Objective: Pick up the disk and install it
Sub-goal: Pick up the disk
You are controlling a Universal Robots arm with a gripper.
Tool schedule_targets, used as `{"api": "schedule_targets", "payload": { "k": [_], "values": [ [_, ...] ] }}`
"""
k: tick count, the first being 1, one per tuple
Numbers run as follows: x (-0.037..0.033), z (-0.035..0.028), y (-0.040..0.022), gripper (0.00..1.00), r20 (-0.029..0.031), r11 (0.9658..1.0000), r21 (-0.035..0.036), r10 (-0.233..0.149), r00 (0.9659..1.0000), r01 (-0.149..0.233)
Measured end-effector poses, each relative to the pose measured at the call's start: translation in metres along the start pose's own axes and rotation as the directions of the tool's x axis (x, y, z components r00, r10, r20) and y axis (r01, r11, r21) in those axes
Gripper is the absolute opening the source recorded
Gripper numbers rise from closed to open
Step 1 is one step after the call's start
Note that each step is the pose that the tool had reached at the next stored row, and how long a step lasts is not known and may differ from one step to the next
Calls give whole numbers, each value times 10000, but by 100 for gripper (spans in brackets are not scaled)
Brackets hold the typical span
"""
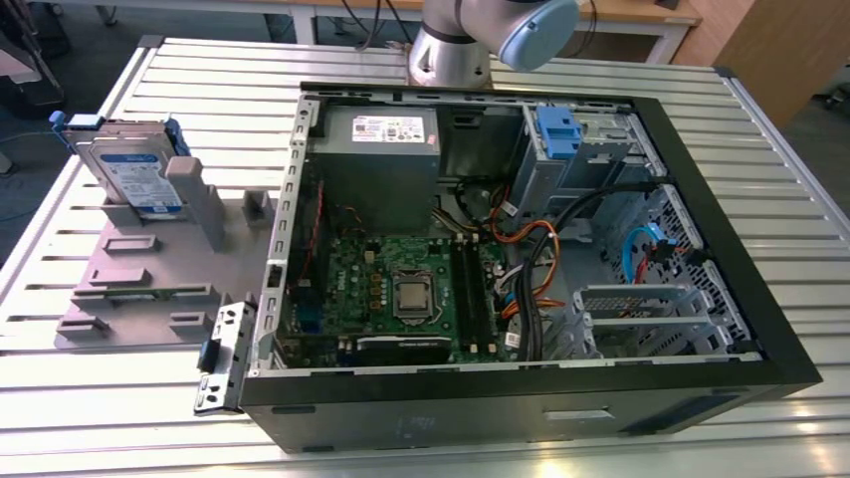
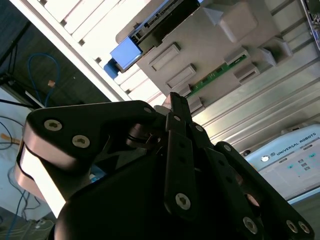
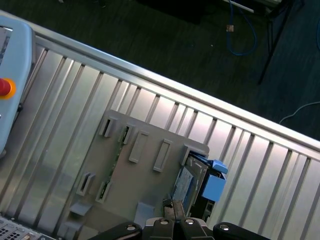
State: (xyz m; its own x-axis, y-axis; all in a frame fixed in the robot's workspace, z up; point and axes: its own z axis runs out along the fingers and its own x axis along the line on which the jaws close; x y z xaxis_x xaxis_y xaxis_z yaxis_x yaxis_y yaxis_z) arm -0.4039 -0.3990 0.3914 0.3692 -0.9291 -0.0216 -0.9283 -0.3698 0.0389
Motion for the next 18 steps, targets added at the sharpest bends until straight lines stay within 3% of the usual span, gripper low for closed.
{"api": "schedule_targets", "payload": {
  "k": [18],
  "values": [
    [0, 0, 0, 11, -9, 9997, -5, -226, 9997, 226]
  ]
}}
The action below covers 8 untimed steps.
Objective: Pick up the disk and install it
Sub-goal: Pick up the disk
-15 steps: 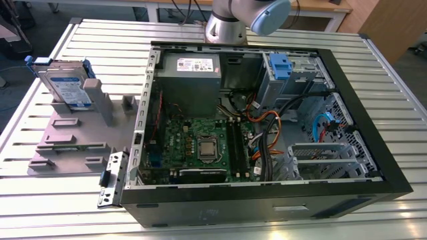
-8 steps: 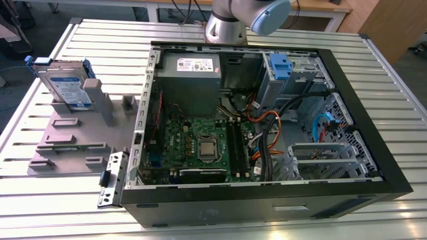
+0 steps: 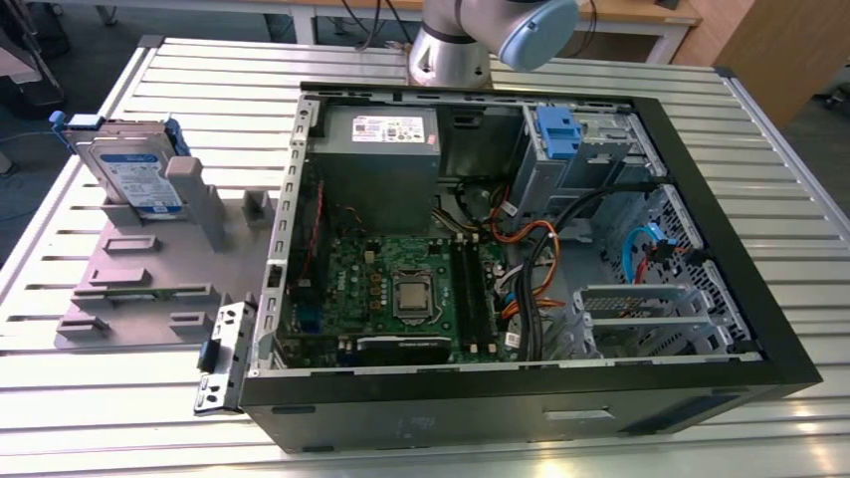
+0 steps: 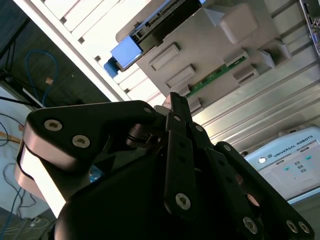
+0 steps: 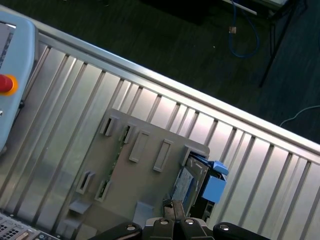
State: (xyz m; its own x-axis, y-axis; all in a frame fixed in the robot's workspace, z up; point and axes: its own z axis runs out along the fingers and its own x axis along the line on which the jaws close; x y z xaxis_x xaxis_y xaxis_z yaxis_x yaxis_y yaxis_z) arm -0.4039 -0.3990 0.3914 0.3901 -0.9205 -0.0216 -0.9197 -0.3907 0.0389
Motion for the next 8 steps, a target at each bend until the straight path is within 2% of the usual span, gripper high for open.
{"api": "schedule_targets", "payload": {
  "k": [8],
  "values": [
    [0, 0, 0, 11, -5, 9999, -3, -124, 9999, 124]
  ]
}}
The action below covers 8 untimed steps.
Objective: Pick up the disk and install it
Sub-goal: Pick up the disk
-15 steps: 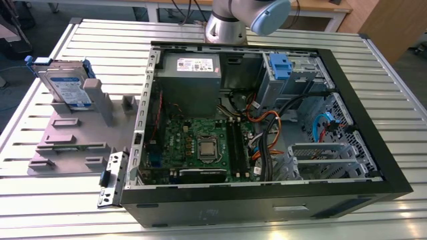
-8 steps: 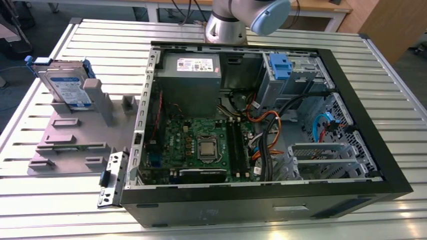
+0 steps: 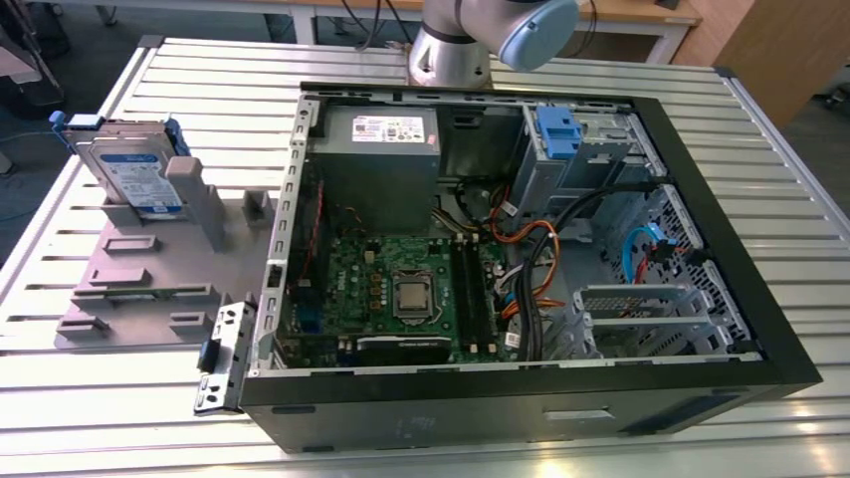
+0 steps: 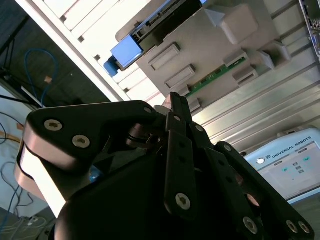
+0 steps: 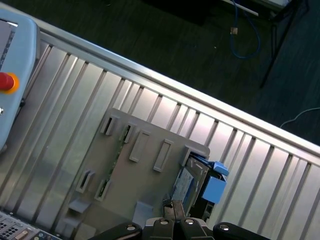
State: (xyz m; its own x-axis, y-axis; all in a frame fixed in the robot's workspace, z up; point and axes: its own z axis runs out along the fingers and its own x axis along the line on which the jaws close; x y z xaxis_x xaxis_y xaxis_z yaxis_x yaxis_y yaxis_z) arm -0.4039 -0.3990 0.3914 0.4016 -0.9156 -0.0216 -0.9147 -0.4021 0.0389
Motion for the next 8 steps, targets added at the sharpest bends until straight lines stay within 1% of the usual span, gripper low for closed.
{"api": "schedule_targets", "payload": {
  "k": [6, 8],
  "values": [
    [0, 0, 0, 11, -5, 10000, -2, -58, 10000, 58],
    [0, 0, 0, 11, -10, 10000, -4, 35, 10000, -35]
  ]
}}
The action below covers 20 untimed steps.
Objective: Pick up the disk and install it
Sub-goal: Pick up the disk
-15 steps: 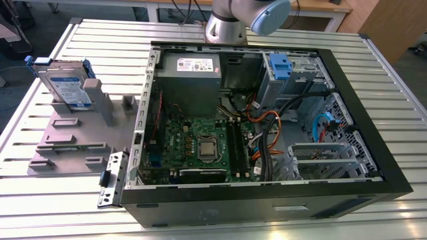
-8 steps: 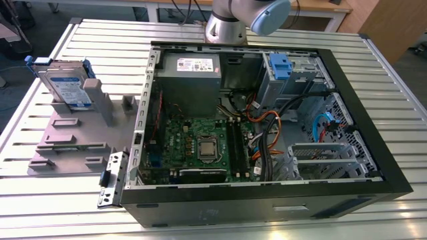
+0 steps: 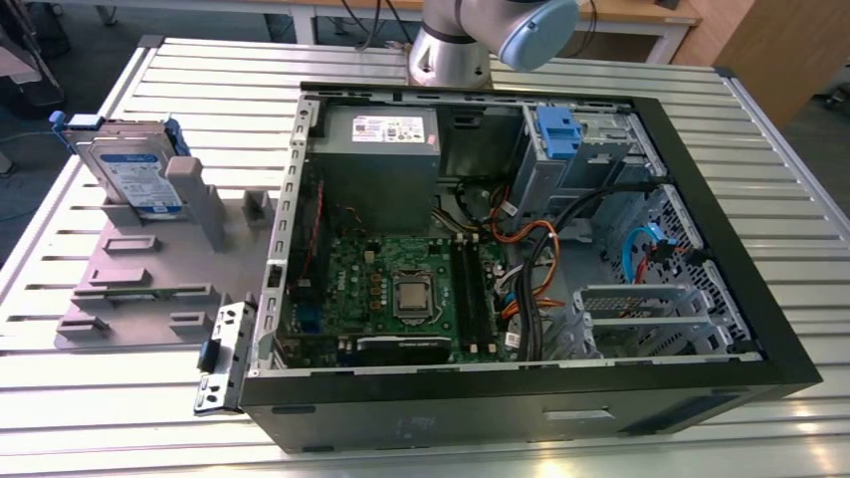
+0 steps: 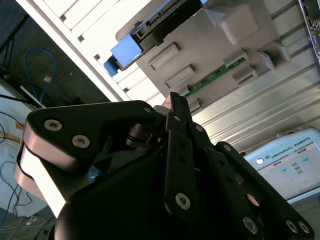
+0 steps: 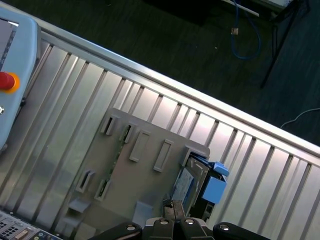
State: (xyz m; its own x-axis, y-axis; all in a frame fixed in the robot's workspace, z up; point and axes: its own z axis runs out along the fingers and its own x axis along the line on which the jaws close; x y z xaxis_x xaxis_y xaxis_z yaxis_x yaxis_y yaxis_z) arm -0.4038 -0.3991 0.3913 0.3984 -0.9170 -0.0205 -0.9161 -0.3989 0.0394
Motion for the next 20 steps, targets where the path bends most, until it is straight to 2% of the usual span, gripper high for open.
{"api": "schedule_targets", "payload": {
  "k": [3, 5, 9, 12, 18, 20],
  "values": [
    [0, 1, 0, 11, -1, 9989, 1, 459, 9989, -459],
    [0, 4, -1, 11, 1, 9967, 2, 816, 9967, -816],
    [-1, 14, 0, 11, 22, 9880, 12, 1543, 9880, -1543],
    [0, 23, -1, 11, 44, 9783, 18, 2072, 9783, -2072],
    [1, 46, -2, 11, 89, 9517, 29, 3068, 9517, -3069],
    [0, 58, -2, 11, 108, 9457, 31, 3250, 9456, -3251]
  ]
}}
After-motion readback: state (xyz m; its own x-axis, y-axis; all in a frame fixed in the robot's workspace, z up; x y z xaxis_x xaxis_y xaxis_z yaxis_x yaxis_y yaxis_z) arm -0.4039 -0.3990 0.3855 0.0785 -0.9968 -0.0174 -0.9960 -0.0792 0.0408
